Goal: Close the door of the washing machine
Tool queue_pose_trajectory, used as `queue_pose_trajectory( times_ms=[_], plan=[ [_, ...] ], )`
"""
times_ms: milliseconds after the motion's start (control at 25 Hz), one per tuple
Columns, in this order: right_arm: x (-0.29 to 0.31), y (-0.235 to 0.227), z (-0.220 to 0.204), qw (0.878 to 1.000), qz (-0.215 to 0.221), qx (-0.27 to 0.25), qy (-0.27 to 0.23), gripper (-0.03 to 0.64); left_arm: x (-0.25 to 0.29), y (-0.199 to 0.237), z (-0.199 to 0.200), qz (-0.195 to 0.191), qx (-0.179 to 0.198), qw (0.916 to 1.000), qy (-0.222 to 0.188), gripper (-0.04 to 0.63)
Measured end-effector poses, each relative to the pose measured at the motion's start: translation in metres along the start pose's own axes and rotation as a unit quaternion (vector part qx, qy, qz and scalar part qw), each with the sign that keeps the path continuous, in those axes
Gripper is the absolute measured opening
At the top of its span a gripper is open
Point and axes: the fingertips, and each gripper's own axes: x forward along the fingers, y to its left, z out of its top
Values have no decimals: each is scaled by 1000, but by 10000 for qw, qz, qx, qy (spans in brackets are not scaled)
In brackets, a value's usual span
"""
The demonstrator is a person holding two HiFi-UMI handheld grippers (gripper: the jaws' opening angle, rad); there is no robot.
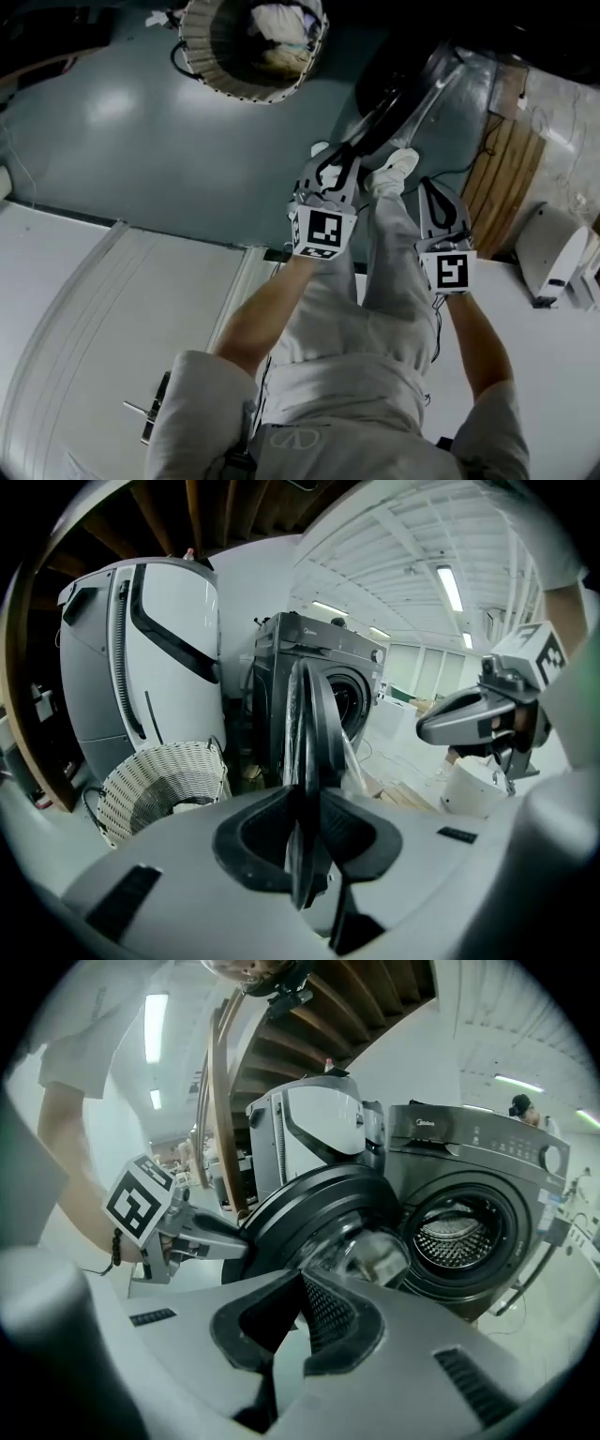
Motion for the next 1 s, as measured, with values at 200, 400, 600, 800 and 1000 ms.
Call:
queue_pose_trajectory(
  times_ms=[200,400,600,800,1000],
  plan=[
    [-17,-5,-18,9997,-98,215,87,11,3,-22,1,87,-113,9998,140,72],
    [-23,-16,-30,9998,-133,137,82,12,6,-41,2,185,-243,9992,271,74],
    [-36,-25,-51,9996,-195,35,208,12,11,-62,3,188,-426,9981,398,78],
    [-53,-31,-74,9993,-151,174,305,12,17,-83,4,258,-637,9966,464,81],
    [-64,-32,-98,9979,-207,-52,615,14,26,-108,8,258,-847,9943,588,86]
  ],
)
